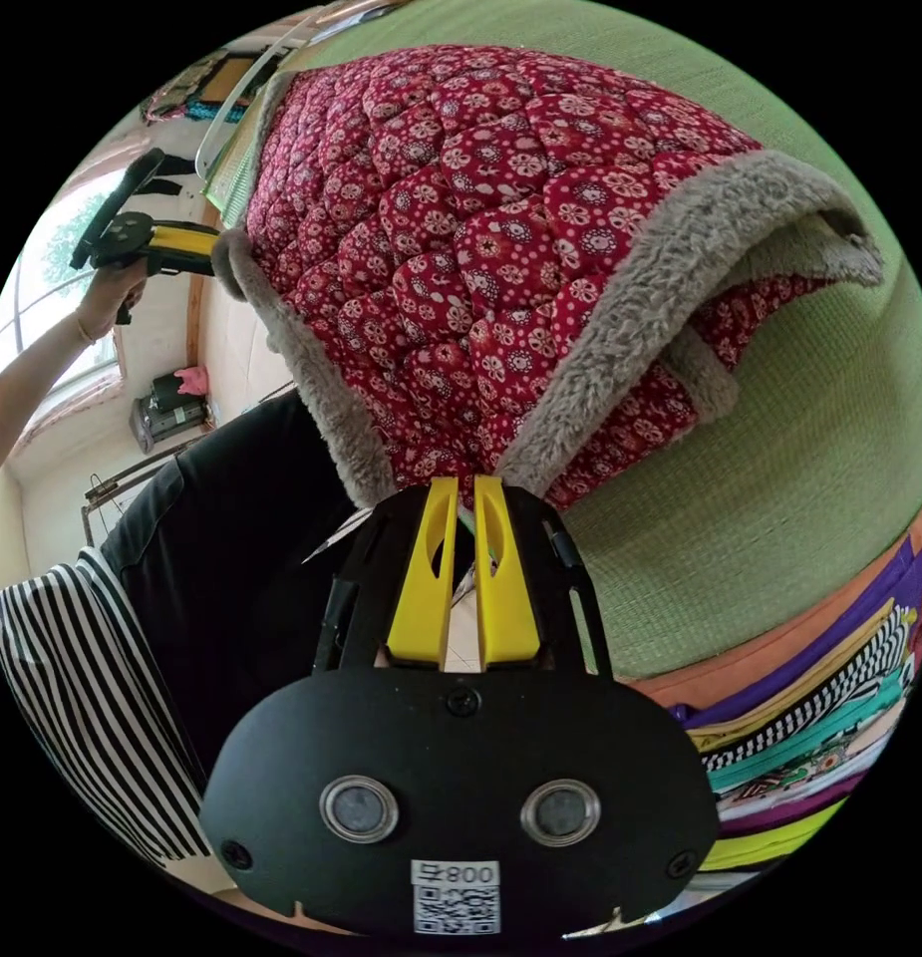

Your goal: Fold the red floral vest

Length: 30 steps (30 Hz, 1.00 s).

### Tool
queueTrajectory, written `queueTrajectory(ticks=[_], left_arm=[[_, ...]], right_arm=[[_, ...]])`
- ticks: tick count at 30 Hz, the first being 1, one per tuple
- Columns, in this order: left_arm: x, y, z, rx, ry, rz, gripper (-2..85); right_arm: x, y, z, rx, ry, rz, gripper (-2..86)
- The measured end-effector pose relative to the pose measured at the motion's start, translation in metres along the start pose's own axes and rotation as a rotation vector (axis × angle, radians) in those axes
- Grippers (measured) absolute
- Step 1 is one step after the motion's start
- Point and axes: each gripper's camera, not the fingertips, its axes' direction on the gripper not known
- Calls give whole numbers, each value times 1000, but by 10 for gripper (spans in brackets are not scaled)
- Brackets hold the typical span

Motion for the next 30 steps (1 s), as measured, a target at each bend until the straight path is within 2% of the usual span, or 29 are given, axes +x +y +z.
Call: queueTrajectory(ticks=[10,15,24,30], left_arm=[[-26,55,-6,218,128,-10,69],[-44,53,25,165,184,-36,75],[-94,72,40,255,450,-61,79],[-123,80,45,408,675,-86,31]], right_arm=[[15,6,29,39,68,-4,35],[27,9,40,49,68,5,35],[46,12,55,41,76,11,36],[62,16,60,47,44,29,36]])
